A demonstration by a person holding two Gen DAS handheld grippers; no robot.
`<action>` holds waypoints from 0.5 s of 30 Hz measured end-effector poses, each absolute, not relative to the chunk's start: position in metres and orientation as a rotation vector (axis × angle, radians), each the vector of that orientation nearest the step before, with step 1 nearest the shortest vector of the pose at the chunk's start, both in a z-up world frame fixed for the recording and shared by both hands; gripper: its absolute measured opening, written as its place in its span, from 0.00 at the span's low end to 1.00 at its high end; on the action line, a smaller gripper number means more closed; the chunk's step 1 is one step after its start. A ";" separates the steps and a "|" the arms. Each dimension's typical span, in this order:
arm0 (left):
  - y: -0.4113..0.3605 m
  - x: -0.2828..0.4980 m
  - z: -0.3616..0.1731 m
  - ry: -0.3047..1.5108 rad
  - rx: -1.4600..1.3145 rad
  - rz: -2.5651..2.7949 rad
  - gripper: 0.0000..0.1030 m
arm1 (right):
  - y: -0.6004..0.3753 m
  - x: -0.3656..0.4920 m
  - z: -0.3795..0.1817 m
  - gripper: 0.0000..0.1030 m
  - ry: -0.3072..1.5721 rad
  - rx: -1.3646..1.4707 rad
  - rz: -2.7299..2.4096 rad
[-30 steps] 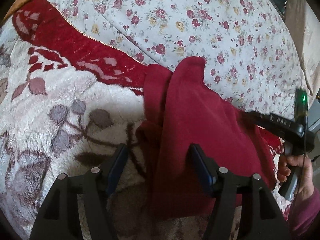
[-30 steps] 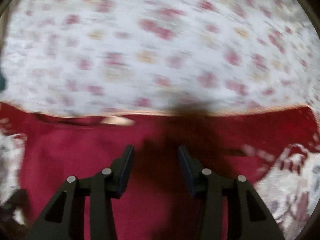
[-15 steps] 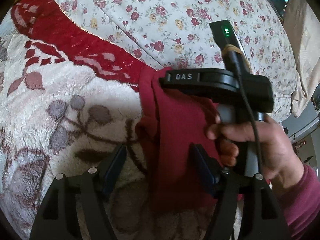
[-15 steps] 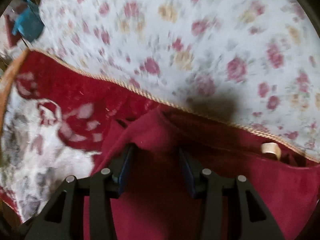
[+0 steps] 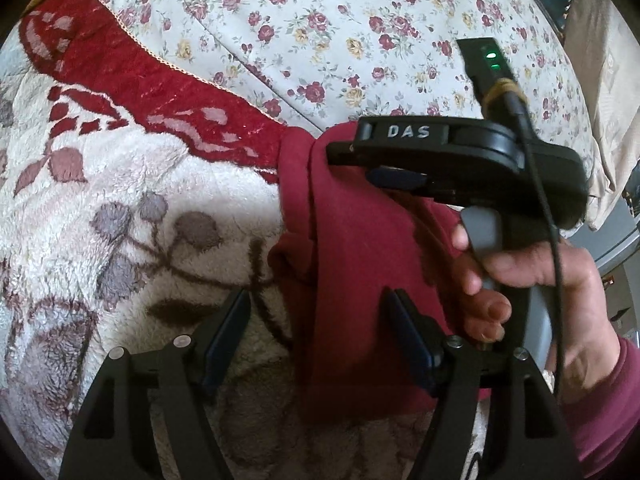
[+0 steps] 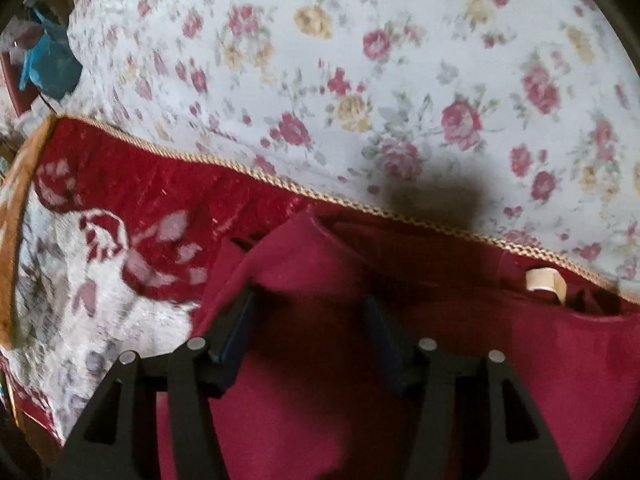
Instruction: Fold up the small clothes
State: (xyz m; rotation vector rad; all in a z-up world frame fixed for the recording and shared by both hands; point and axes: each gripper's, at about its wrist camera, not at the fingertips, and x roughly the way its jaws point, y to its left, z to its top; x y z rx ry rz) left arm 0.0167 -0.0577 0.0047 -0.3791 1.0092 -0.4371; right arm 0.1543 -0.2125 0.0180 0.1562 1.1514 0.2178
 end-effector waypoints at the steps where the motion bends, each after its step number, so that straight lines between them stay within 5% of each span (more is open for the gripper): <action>1: -0.058 0.017 0.005 1.009 -0.378 -0.437 0.50 | -0.208 0.153 0.018 0.58 1.138 0.171 0.230; 6: -0.058 0.017 0.005 1.011 -0.382 -0.440 0.50 | -0.201 0.151 0.004 0.69 1.153 0.117 0.238; 15: -0.057 0.017 0.005 1.009 -0.382 -0.441 0.51 | -0.214 0.150 0.039 0.69 1.119 0.240 0.274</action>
